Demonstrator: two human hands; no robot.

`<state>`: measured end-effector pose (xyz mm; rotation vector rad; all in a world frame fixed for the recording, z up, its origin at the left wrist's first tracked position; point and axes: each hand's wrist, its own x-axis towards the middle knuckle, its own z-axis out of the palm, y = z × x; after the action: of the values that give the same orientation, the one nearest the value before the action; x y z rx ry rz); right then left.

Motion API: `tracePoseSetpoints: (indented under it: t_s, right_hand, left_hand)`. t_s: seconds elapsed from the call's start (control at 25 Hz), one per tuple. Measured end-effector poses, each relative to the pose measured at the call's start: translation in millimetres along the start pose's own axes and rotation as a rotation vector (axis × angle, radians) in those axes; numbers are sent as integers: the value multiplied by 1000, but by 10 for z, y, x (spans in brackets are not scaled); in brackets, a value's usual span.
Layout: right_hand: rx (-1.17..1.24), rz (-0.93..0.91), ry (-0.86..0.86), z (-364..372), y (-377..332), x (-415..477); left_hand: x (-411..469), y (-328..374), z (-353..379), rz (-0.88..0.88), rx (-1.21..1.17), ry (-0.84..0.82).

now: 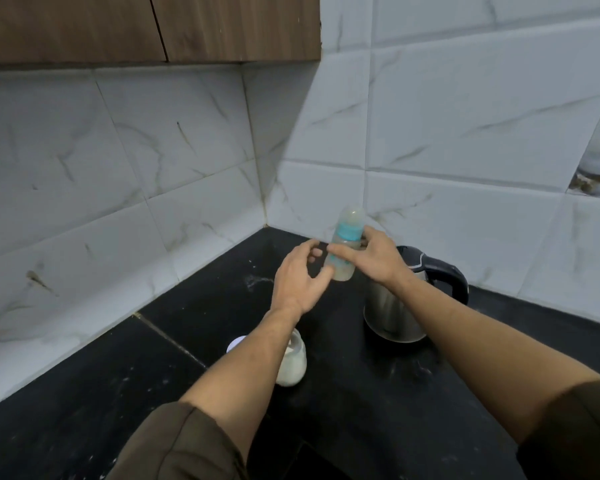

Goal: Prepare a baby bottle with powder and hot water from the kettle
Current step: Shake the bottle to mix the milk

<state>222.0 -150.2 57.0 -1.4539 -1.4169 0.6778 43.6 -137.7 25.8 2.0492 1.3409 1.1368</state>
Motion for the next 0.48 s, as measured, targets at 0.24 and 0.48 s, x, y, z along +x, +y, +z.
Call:
tracePoseSetpoints:
  t_s: [0.24, 0.48]
  right_hand:
    - [835, 140, 434, -219, -548, 209]
    - [637, 62, -271, -51, -1046, 88]
  left_hand:
    - [241, -39, -283, -175, 65, 119]
    - [362, -14, -173, -214, 213, 41]
